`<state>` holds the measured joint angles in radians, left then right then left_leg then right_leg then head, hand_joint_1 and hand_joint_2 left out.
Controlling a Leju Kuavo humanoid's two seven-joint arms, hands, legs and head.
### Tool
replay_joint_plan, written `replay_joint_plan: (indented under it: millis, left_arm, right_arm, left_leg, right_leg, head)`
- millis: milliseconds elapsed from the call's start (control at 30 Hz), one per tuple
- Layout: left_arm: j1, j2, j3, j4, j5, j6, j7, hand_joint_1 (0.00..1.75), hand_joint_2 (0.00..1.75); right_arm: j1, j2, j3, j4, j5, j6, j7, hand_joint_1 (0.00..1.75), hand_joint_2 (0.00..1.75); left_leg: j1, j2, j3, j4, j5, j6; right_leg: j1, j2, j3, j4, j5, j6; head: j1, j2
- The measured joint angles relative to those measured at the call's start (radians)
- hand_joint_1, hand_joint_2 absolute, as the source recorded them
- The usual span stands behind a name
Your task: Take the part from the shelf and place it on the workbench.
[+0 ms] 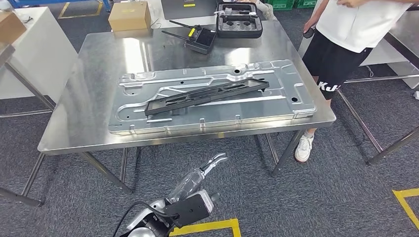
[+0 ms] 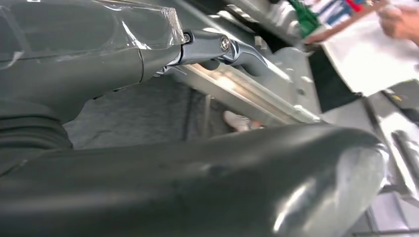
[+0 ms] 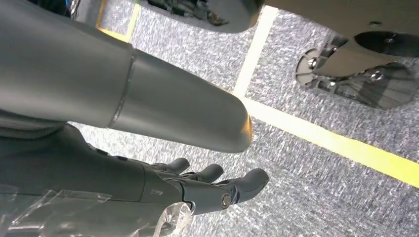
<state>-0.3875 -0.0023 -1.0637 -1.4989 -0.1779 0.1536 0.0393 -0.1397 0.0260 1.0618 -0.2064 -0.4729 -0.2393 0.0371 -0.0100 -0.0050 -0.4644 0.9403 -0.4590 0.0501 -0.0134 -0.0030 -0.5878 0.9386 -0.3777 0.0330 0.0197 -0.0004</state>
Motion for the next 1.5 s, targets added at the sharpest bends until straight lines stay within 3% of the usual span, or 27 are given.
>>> replay_joint_plan:
  millis: [67,133,200,267,300,333,367,433,500,533,600,667,733,767,800,833,867,900,967,1033,1100,1200,1300,1367,1400,1433,1500]
  left_arm:
    - [0.029,0.012,0.010,0.034,-0.009,0.016,-0.002,0.00,0.00]
    - [0.061,0.021,0.021,0.084,0.001,0.036,-0.010,0.00,0.00]
    - [0.092,0.025,0.035,0.151,0.028,0.067,-0.032,0.00,0.00]
    - [0.117,0.027,0.049,0.232,0.054,0.118,-0.054,0.00,0.00]
    - [0.126,0.028,0.055,0.276,0.063,0.150,-0.058,0.00,0.00]
    - [0.134,0.029,0.061,0.319,0.073,0.184,-0.057,0.00,0.00]
    - [0.143,0.029,0.067,0.366,0.086,0.220,-0.051,0.00,0.00]
    - [0.161,0.029,0.087,0.466,0.122,0.281,-0.035,0.00,0.00]
    - [0.177,0.031,0.112,0.559,0.165,0.322,-0.019,0.00,0.00]
    - [0.185,0.033,0.124,0.604,0.187,0.332,-0.007,0.00,0.00]
    - [0.206,0.043,0.146,0.695,0.226,0.335,0.028,0.00,0.00]
    - [0.236,0.055,0.163,0.776,0.245,0.322,0.071,0.00,0.00]
    - [0.264,0.064,0.176,0.846,0.247,0.306,0.109,0.00,0.00]
    - [0.273,0.067,0.181,0.876,0.246,0.297,0.128,0.00,0.00]
    - [0.277,0.070,0.185,0.904,0.243,0.285,0.149,0.00,0.00]
    - [0.280,0.071,0.187,0.927,0.242,0.271,0.172,0.00,0.00]
    - [0.283,0.072,0.189,0.951,0.240,0.255,0.197,0.00,0.00]
    - [0.286,0.073,0.191,0.971,0.239,0.239,0.220,0.00,0.00]
    - [0.290,0.075,0.195,1.008,0.239,0.210,0.257,0.00,0.00]
    - [0.292,0.074,0.201,1.036,0.240,0.196,0.271,0.00,0.00]
    - [0.293,0.074,0.206,1.063,0.242,0.193,0.270,0.00,0.00]
    - [0.295,0.072,0.210,1.090,0.243,0.196,0.261,0.00,0.00]
    - [0.295,0.072,0.210,1.094,0.243,0.198,0.260,0.00,0.00]
    - [0.297,0.066,0.211,1.122,0.238,0.210,0.234,0.00,0.00]
    - [0.298,0.062,0.211,1.139,0.235,0.217,0.221,0.00,0.00]
    - [0.299,0.058,0.211,1.155,0.232,0.223,0.207,0.00,0.00]
    - [0.299,0.054,0.211,1.164,0.230,0.225,0.203,0.00,0.00]
  right_arm:
    - [0.002,0.000,-0.003,0.000,-0.001,-0.002,0.001,0.00,0.00]
    - [0.003,0.000,-0.005,0.000,-0.001,-0.002,0.003,0.00,0.00]
    - [0.007,0.000,-0.006,0.000,-0.002,-0.001,0.005,0.00,0.00]
    - [0.011,0.000,-0.007,0.000,-0.004,-0.001,0.008,0.00,0.00]
    - [0.013,0.000,-0.008,0.000,-0.005,-0.001,0.008,0.00,0.00]
    - [0.015,0.000,-0.009,0.000,-0.007,-0.001,0.009,0.00,0.00]
    - [0.016,0.000,-0.009,0.000,-0.007,-0.001,0.010,0.00,0.00]
    - [0.016,0.000,-0.010,0.000,-0.008,-0.001,0.012,0.00,0.00]
    - [0.017,0.000,-0.011,0.000,-0.008,-0.001,0.016,0.00,0.00]
    - [0.018,0.000,-0.011,0.000,-0.007,-0.001,0.018,0.00,0.00]
    - [0.020,0.001,-0.011,0.000,-0.005,0.000,0.023,0.00,0.00]
    - [0.022,0.003,-0.011,0.000,-0.003,0.002,0.029,0.00,0.00]
    - [0.026,0.003,-0.011,0.000,-0.002,0.003,0.033,0.00,0.00]
    - [0.028,0.003,-0.011,0.000,-0.003,0.003,0.035,0.00,0.00]
    - [0.029,0.003,-0.011,0.000,-0.003,0.003,0.036,0.00,0.00]
    - [0.030,0.003,-0.011,0.000,-0.005,0.003,0.039,0.00,0.00]
    - [0.030,0.003,-0.011,0.000,-0.008,0.003,0.041,0.00,0.00]
    - [0.029,0.003,-0.011,0.000,-0.013,0.004,0.043,0.00,0.00]
    - [0.025,0.003,-0.012,0.000,-0.024,0.005,0.047,0.00,0.00]
    - [0.023,0.003,-0.013,0.000,-0.031,0.006,0.049,0.00,0.00]
    - [0.024,0.002,-0.013,0.000,-0.033,0.005,0.048,0.00,0.00]
    - [0.026,0.001,-0.014,0.000,-0.031,0.002,0.043,0.00,0.00]
    - [0.026,0.001,-0.014,0.000,-0.031,0.002,0.041,0.00,0.00]
    - [0.025,0.001,-0.014,0.000,-0.028,0.001,0.035,0.00,0.00]
    - [0.024,0.001,-0.014,0.000,-0.026,0.001,0.031,0.00,0.00]
    - [0.021,0.001,-0.014,0.000,-0.023,0.001,0.027,0.00,0.00]
    - [0.017,-0.001,-0.014,0.000,-0.020,0.002,0.024,0.00,0.00]
  left_leg:
    - [-0.003,0.000,0.008,-0.032,0.004,0.005]
    - [0.001,0.004,-0.003,-0.045,0.026,0.013]
    - [0.004,0.007,-0.020,-0.053,0.048,0.022]
    - [0.002,0.007,-0.041,-0.051,0.063,0.027]
    - [0.001,0.008,-0.051,-0.049,0.069,0.027]
    - [0.001,0.009,-0.060,-0.048,0.076,0.026]
    - [0.001,0.010,-0.069,-0.047,0.082,0.024]
    - [0.001,0.011,-0.085,-0.042,0.092,0.017]
    - [-0.001,0.013,-0.096,-0.036,0.102,0.008]
    - [-0.003,0.015,-0.099,-0.035,0.106,0.004]
    - [-0.002,0.014,-0.105,-0.028,0.108,-0.005]
    - [0.001,0.009,-0.126,0.025,0.060,-0.018]
    - [0.005,0.006,-0.174,0.164,-0.036,-0.031]
    - [0.008,0.006,-0.198,0.241,-0.074,-0.036]
    - [0.009,0.006,-0.212,0.295,-0.094,-0.038]
    - [0.009,0.006,-0.207,0.310,-0.090,-0.038]
    - [0.010,0.006,-0.181,0.282,-0.067,-0.036]
    - [0.011,0.003,-0.136,0.217,-0.037,-0.033]
    - [0.010,-0.014,-0.038,0.060,-0.004,-0.022]
    - [0.007,-0.027,0.001,-0.012,-0.002,-0.013]
    - [0.008,-0.022,-0.010,-0.013,0.012,-0.003]
    - [0.011,-0.013,-0.038,-0.015,0.037,0.015]
    - [0.010,-0.012,-0.045,-0.014,0.042,0.018]
    - [0.004,-0.007,-0.094,-0.013,0.083,0.023]
    - [0.000,-0.004,-0.123,-0.013,0.108,0.025]
    - [-0.003,-0.002,-0.153,-0.012,0.136,0.025]
    - [-0.006,0.000,-0.170,-0.012,0.162,0.017]
  right_leg:
    - [-0.003,0.002,-0.002,-0.009,0.018,0.013]
    - [-0.002,0.008,-0.017,0.004,0.002,0.023]
    - [0.001,0.011,-0.055,0.098,-0.085,0.027]
    - [0.002,0.009,-0.096,0.244,-0.171,0.029]
    - [0.002,0.009,-0.102,0.293,-0.183,0.030]
    - [0.001,0.009,-0.091,0.304,-0.171,0.030]
    - [0.001,0.009,-0.061,0.275,-0.142,0.029]
    - [0.002,0.010,0.043,0.127,-0.092,0.026]
    - [0.005,0.012,0.125,-0.008,-0.086,0.017]
    - [0.008,0.015,0.140,-0.035,-0.091,0.013]
    - [0.006,0.015,0.136,-0.040,-0.086,0.003]
    - [0.001,0.014,0.127,-0.041,-0.077,-0.010]
    - [0.000,0.011,0.111,-0.034,-0.069,-0.018]
    - [0.000,0.008,0.101,-0.028,-0.066,-0.020]
    - [0.000,0.006,0.090,-0.022,-0.062,-0.020]
    - [0.000,0.005,0.079,-0.015,-0.059,-0.020]
    - [0.000,0.006,0.067,-0.008,-0.056,-0.018]
    - [0.000,0.010,0.057,-0.002,-0.052,-0.016]
    - [0.002,0.019,0.042,0.004,-0.041,-0.008]
    - [0.003,0.024,0.037,0.002,-0.026,0.002]
    - [0.002,0.030,0.031,0.003,-0.016,0.012]
    - [0.002,0.025,0.006,0.040,-0.066,0.023]
    - [0.002,0.020,-0.003,0.063,-0.096,0.023]
    - [0.003,0.016,0.006,0.173,-0.128,0.021]
    - [0.004,0.013,0.033,0.197,-0.132,0.018]
    - [0.007,0.012,0.083,0.190,-0.140,0.012]
    - [0.015,0.011,0.198,0.021,-0.149,0.000]
  head:
    - [-0.001,0.000]
    - [-0.001,0.000]
    - [0.005,0.000]
    - [0.009,0.000]
    - [0.010,0.000]
    - [0.010,0.000]
    - [0.010,0.000]
    - [0.010,0.000]
    - [0.010,0.000]
    - [0.010,0.000]
    - [0.010,0.000]
    - [0.007,0.000]
    - [0.004,0.000]
    - [0.003,0.000]
    - [0.003,0.000]
    - [0.002,0.000]
    - [0.002,0.000]
    - [0.002,0.000]
    - [0.003,0.000]
    - [0.004,0.000]
    - [0.004,0.000]
    - [0.005,0.000]
    - [0.007,0.000]
    - [0.009,0.000]
    - [0.009,0.000]
    - [0.010,0.000]
    - [0.010,0.000]
